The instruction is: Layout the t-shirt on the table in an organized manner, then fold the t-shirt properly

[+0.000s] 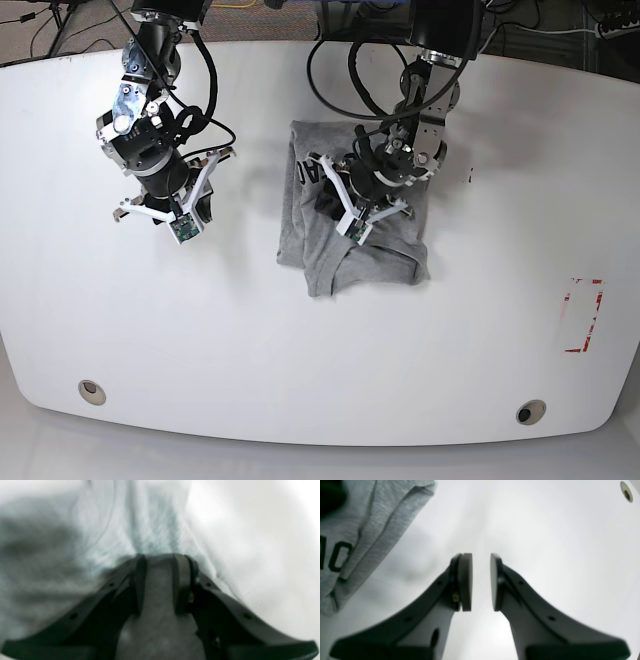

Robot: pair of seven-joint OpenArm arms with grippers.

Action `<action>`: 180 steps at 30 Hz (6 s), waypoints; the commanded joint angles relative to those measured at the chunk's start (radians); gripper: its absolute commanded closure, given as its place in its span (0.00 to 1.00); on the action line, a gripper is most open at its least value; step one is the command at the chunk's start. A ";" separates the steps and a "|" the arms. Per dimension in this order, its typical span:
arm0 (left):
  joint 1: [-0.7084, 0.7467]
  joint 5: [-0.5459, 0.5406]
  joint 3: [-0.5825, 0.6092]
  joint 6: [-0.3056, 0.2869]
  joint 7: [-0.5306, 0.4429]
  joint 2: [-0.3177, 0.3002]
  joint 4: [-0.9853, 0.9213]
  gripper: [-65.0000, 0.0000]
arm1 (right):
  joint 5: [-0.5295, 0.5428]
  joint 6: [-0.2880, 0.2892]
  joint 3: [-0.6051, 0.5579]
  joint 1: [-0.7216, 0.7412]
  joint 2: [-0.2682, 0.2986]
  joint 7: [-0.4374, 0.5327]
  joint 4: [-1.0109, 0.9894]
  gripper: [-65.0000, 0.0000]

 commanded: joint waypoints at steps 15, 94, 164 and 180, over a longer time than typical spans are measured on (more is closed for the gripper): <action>0.151 -0.139 -0.217 -0.199 0.208 -0.312 0.085 0.74 | 0.003 -0.002 0.003 0.011 0.002 0.022 0.018 0.82; 0.313 0.042 -0.666 -0.281 -0.231 -0.201 0.532 0.74 | -0.089 -0.002 -0.007 -0.243 0.048 0.772 -0.226 0.82; 0.427 0.192 -0.504 -0.041 -0.335 -0.155 -0.671 0.73 | -0.015 -0.097 -0.119 -0.425 0.106 0.967 -1.257 0.82; 0.220 0.309 -0.504 0.168 -0.336 -0.157 -1.001 0.73 | -0.160 -0.195 -0.120 -0.218 0.101 0.973 -1.528 0.82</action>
